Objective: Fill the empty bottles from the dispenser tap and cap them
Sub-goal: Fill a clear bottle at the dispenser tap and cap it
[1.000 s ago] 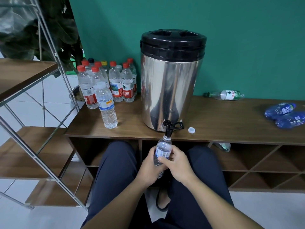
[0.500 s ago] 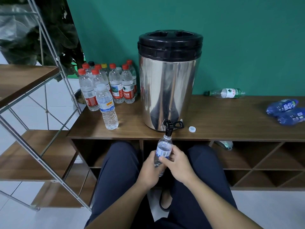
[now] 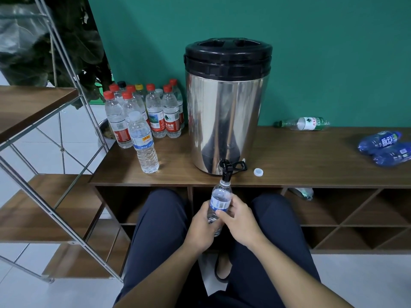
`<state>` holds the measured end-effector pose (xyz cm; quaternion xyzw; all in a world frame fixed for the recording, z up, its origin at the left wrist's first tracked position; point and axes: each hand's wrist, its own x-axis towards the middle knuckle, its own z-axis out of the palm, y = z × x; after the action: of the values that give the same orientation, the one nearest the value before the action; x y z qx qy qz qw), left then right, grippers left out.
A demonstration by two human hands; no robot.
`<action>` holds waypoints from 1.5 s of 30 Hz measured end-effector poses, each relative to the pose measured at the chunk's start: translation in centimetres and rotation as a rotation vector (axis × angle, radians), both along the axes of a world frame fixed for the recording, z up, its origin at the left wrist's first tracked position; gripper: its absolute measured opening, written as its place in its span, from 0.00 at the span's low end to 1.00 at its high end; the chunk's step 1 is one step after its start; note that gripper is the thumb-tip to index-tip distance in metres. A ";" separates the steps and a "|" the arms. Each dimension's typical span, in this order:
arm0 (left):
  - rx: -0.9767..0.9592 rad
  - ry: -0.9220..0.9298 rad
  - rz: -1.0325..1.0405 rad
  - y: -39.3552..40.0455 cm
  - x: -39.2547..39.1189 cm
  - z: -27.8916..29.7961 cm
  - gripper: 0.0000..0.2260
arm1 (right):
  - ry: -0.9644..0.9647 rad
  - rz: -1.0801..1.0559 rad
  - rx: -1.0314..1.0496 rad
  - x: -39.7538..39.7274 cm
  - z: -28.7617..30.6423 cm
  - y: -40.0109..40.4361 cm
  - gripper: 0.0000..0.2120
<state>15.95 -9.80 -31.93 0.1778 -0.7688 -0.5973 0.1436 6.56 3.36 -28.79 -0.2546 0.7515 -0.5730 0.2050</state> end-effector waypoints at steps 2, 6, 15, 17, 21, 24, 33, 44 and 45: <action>0.002 -0.002 0.002 0.0 0.0 0.1 0.21 | 0.001 -0.002 0.001 0.0 -0.1 0.0 0.23; 0.024 -0.007 0.006 0.1 0.0 0.2 0.20 | 0.001 -0.004 0.001 0.0 -0.1 0.1 0.23; 0.026 0.001 0.003 0.1 -0.2 0.1 0.22 | 0.028 -0.010 0.020 0.3 -0.1 0.3 0.26; 0.028 -0.002 0.006 0.1 -0.2 0.1 0.22 | 0.033 -0.010 0.019 0.3 0.0 0.3 0.26; 0.032 -0.001 -0.004 0.1 -0.1 0.1 0.22 | 0.040 -0.012 0.024 0.3 0.1 0.4 0.26; 0.028 -0.009 -0.005 0.1 -0.1 0.1 0.22 | 0.047 -0.015 0.027 0.4 0.1 0.5 0.26; 0.021 0.005 0.000 0.2 -0.1 0.2 0.22 | 0.048 -0.014 0.030 0.4 0.0 0.5 0.27; 0.027 -0.002 -0.009 0.3 -0.1 0.3 0.21 | 0.015 -0.011 0.021 0.4 -0.1 0.6 0.27; 0.027 -0.003 -0.010 0.2 0.0 0.3 0.21 | 0.014 -0.013 0.019 0.4 -0.1 0.6 0.28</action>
<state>15.92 -9.55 -31.66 0.1769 -0.7616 -0.6082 0.1372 6.95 3.93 -28.84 -0.2519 0.7600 -0.5654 0.1984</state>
